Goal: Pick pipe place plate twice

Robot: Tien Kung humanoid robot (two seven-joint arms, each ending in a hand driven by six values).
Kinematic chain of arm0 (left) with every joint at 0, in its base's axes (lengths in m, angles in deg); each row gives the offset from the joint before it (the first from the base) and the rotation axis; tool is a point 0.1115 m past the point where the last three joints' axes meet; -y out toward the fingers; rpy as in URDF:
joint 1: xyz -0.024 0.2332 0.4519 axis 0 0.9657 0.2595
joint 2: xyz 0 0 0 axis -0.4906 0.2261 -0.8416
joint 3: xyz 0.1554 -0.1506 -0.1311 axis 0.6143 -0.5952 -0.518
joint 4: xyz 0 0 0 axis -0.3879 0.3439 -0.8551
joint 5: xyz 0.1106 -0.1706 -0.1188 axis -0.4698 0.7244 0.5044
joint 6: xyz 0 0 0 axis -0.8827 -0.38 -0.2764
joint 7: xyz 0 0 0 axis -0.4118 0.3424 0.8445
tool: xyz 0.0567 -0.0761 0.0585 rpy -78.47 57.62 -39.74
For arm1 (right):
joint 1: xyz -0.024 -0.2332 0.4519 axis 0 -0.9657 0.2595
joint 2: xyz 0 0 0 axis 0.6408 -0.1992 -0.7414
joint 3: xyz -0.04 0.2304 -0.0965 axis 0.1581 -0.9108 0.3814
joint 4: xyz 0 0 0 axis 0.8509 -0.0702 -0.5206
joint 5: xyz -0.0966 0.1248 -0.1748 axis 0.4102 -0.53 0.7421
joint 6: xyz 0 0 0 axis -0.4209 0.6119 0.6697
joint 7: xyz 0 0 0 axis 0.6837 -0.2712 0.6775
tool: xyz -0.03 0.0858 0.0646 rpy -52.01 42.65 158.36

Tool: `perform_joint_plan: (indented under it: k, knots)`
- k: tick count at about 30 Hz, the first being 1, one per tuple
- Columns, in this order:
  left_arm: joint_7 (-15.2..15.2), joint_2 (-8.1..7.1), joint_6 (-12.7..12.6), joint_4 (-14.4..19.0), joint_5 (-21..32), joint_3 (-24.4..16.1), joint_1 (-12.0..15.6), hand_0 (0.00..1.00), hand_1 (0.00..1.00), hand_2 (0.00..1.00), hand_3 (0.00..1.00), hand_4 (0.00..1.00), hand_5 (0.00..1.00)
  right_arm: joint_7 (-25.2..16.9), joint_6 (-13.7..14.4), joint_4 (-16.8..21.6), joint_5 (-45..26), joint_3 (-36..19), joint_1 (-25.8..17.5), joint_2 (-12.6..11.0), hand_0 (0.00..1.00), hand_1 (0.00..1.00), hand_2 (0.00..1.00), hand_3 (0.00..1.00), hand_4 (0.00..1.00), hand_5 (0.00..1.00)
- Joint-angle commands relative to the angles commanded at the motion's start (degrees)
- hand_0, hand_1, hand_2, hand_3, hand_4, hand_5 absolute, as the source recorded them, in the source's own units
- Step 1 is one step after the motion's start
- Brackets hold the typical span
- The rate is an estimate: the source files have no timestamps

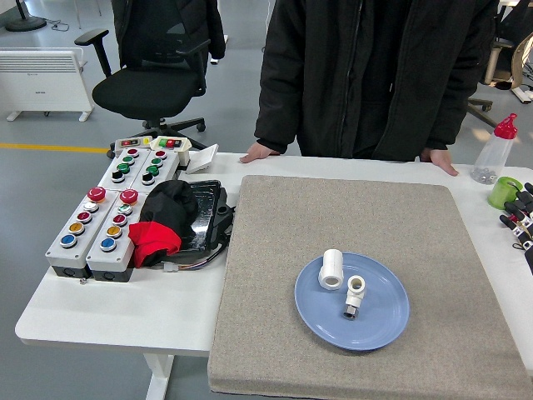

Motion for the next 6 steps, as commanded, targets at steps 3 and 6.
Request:
perform_joint_plan:
  k: [3, 6]
  knots:
    - [-0.2, 0.01, 0.1, 0.1, 0.0, 0.1, 0.2, 0.679, 0.684, 0.713, 0.654, 0.508, 0.998, 0.0, 0.0, 0.0, 0.1, 0.0, -0.4, 0.2, 0.864, 0.830, 0.890, 0.832, 0.701, 0.560]
    - [-0.3, 0.02, 0.2, 0.1, -0.1, 0.0, 0.3, 0.679, 0.684, 0.713, 0.654, 0.508, 0.998, 0.0, 0.0, 0.0, 0.1, -0.1, -0.5, 0.4, 0.864, 0.830, 0.890, 0.832, 0.701, 0.560]
